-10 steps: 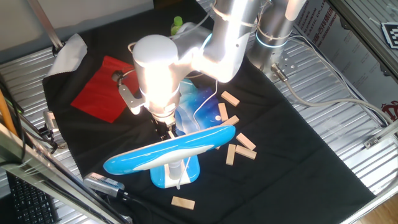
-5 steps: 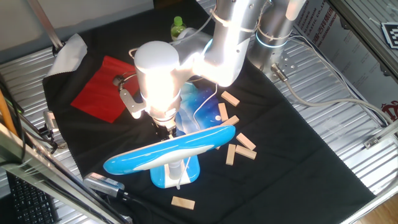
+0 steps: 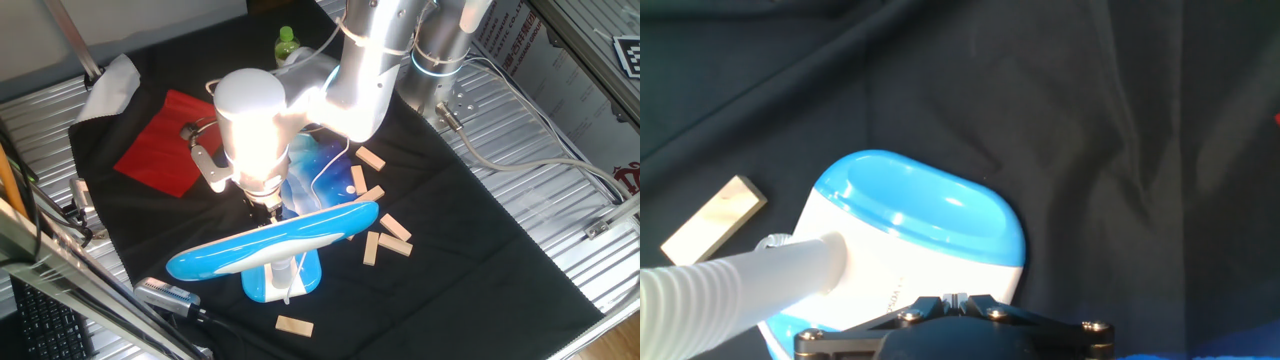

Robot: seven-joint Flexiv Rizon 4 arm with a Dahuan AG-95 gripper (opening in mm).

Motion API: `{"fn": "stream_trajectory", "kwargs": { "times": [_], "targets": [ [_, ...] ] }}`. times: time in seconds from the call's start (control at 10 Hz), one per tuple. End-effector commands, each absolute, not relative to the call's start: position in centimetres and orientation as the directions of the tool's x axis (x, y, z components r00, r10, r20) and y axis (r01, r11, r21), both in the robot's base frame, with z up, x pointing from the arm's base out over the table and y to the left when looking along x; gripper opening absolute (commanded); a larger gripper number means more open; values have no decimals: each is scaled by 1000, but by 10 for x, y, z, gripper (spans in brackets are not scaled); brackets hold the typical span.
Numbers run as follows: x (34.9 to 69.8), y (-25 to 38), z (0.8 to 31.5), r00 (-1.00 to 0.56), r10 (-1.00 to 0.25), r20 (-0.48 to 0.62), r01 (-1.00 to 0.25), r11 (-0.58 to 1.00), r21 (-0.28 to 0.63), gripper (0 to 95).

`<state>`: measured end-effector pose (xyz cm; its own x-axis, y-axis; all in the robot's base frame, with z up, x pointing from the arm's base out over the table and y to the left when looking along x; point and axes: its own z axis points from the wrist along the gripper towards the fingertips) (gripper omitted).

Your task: Turn off the desk lamp by pressing the button

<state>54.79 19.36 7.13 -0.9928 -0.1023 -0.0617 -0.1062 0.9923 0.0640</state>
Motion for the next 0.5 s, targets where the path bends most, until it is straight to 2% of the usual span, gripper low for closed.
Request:
{"fn": "stream_trajectory", "kwargs": {
  "times": [0.1,0.5],
  "targets": [
    [546,193,70,-993,-104,-64,-108,992,64,0],
    [544,191,64,-992,-104,-71,-109,992,69,0]
  ]
}}
